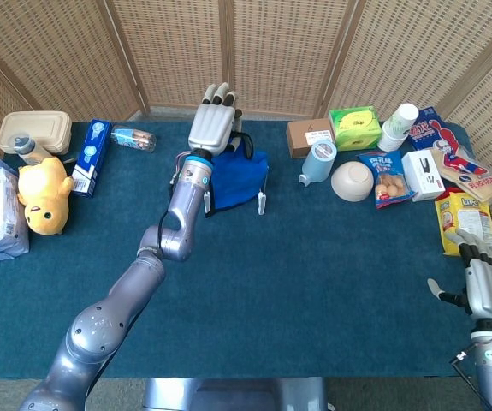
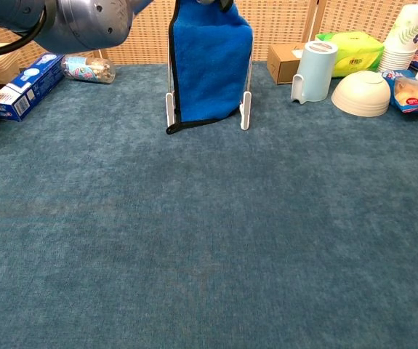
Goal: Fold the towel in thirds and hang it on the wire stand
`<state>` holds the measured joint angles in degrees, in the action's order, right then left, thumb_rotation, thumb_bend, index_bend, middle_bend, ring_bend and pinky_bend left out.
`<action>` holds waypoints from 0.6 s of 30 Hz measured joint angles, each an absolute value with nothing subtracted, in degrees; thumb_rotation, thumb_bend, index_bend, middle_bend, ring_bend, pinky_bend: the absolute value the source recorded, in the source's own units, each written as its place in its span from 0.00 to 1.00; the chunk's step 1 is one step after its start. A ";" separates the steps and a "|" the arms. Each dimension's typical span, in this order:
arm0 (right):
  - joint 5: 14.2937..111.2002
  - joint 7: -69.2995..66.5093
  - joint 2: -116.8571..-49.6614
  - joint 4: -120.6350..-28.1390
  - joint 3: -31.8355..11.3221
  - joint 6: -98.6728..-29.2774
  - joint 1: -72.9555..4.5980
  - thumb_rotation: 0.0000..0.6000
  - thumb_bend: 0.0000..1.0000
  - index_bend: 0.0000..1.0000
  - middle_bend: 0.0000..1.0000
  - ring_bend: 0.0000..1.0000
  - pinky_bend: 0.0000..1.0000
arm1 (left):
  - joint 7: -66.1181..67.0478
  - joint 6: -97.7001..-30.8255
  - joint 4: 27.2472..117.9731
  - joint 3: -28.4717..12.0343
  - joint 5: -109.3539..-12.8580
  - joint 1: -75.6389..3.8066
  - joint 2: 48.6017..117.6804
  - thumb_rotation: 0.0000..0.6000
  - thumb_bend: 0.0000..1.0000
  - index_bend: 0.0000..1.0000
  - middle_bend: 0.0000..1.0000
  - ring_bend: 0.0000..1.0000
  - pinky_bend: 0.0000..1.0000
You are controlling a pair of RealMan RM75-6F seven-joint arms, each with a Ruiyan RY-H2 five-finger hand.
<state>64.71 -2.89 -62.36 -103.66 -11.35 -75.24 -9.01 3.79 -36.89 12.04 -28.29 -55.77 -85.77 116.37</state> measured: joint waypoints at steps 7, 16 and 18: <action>65.13 -3.21 -62.20 -103.89 -11.40 -75.61 -8.79 1.00 0.23 0.15 0.09 0.00 0.00 | 4.87 -38.48 11.78 -28.03 -56.67 -85.77 116.04 1.00 0.28 0.10 0.00 0.00 0.00; 65.76 -3.32 -61.67 -104.39 -11.47 -76.30 -8.49 1.00 0.23 0.15 0.08 0.00 0.00 | 3.57 -40.81 13.55 -28.43 -56.97 -84.87 114.96 1.00 0.21 0.07 0.00 0.00 0.00; 65.86 -3.37 -61.56 -104.46 -11.59 -76.39 -8.49 1.00 0.23 0.15 0.08 0.00 0.00 | 3.05 -41.66 14.55 -28.59 -56.99 -84.27 114.36 1.00 0.21 0.07 0.00 0.00 0.00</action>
